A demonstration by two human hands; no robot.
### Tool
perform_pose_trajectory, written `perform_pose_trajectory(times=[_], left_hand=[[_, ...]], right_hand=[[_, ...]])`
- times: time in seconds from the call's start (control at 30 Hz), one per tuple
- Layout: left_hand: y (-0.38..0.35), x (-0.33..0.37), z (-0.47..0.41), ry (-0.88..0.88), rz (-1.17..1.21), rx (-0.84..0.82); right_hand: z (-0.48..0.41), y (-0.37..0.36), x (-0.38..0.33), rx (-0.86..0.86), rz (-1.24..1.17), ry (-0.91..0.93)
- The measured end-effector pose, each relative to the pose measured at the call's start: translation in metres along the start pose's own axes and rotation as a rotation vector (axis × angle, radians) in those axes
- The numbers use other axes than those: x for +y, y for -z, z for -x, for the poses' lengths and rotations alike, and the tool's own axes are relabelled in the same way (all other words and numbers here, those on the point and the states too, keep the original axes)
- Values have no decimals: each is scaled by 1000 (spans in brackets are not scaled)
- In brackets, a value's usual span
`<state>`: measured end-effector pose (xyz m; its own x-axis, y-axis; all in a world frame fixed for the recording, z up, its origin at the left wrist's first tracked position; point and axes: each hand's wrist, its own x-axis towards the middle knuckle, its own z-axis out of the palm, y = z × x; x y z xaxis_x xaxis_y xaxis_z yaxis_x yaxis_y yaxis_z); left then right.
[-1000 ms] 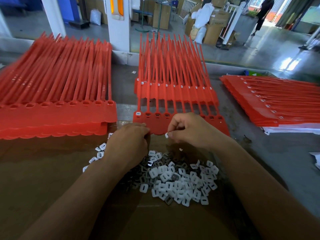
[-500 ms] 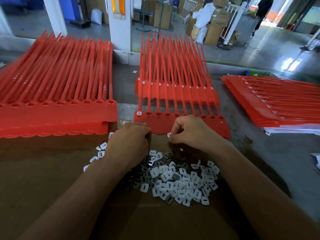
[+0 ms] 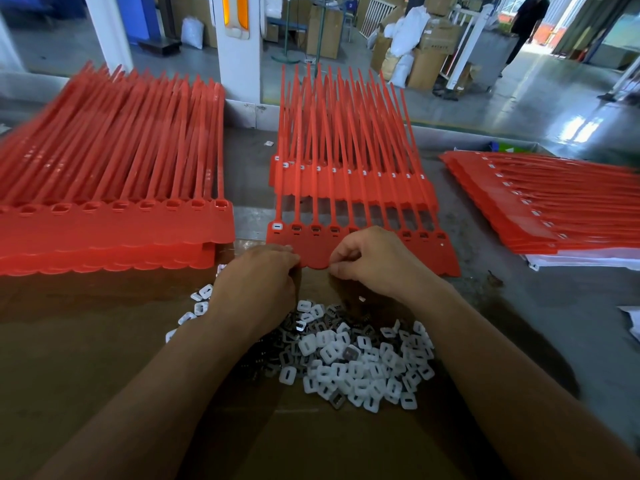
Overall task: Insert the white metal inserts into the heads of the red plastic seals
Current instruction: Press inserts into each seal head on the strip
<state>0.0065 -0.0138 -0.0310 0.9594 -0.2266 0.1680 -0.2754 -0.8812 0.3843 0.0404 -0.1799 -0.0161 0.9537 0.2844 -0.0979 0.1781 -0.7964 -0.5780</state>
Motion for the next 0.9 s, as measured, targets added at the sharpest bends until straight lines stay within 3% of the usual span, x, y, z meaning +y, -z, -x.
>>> perform_pose_trajectory(times=[0.17,0.33,0.9], left_hand=[[-1,0,0,8,6,14],[-2,-1,0,8,4,22],[-3,-2,0,21,0,3]], right_hand=[[-15,-1,-7,94,-63,82],[-41,-8,-20,196,-125,45],[-69,-24,-24,170,-10,-39]])
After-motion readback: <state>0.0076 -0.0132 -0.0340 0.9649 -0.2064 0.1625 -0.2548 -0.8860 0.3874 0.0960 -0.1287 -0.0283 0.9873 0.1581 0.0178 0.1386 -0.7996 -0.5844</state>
